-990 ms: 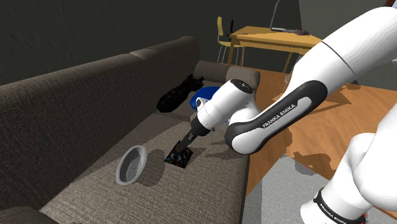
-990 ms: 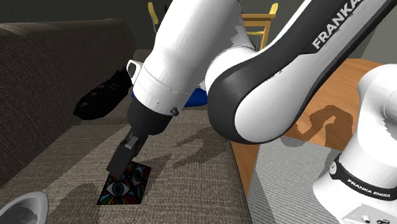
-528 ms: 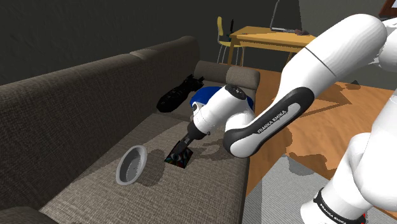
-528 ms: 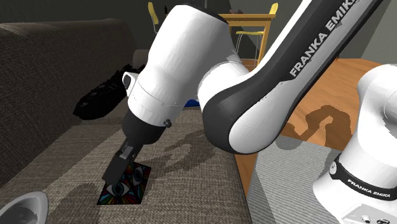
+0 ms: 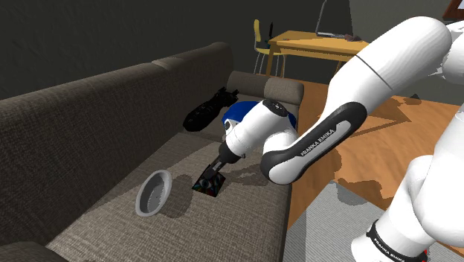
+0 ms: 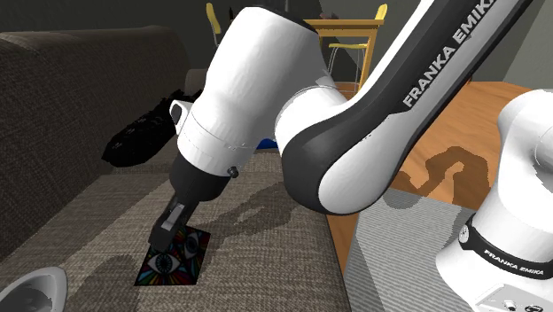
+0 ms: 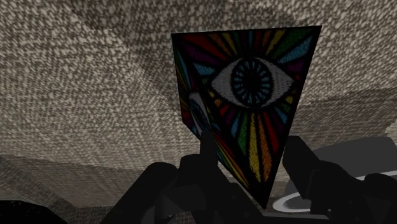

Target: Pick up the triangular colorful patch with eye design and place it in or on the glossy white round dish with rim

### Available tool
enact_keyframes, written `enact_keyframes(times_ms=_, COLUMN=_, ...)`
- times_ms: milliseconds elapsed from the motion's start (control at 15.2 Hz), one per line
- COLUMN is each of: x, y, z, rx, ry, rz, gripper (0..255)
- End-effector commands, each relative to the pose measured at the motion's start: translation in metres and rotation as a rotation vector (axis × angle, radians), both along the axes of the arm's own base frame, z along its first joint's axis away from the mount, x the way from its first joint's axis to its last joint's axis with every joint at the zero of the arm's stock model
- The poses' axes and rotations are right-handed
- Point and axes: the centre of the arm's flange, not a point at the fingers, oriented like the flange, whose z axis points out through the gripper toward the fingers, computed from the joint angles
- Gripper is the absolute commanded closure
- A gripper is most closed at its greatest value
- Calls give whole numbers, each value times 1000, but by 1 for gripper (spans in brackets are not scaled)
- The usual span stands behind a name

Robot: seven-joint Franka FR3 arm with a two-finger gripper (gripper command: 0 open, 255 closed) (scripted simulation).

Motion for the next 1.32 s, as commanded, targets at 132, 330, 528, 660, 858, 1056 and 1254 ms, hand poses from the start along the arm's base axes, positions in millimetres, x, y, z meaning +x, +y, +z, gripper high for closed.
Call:
enact_keyframes(times_ms=132, x=0, y=0, z=-1, rx=0, ry=1, rz=-1, gripper=255)
enact_keyframes(times_ms=330, x=0, y=0, z=0, rx=0, ry=1, rz=-1, gripper=255)
enact_keyframes(times_ms=528, x=0, y=0, z=15, rx=0, ry=1, rz=-1, gripper=255)
enact_keyframes(times_ms=660, x=0, y=0, z=26, rx=0, ry=1, rz=-1, gripper=255)
enact_keyframes(times_ms=858, x=0, y=0, z=42, rx=0, ry=1, rz=-1, gripper=255)
enact_keyframes(times_ms=1056, x=0, y=0, z=58, rx=0, ry=1, rz=-1, gripper=255)
enact_keyframes(times_ms=1254, x=0, y=0, z=73, rx=0, ry=1, rz=-1, gripper=255)
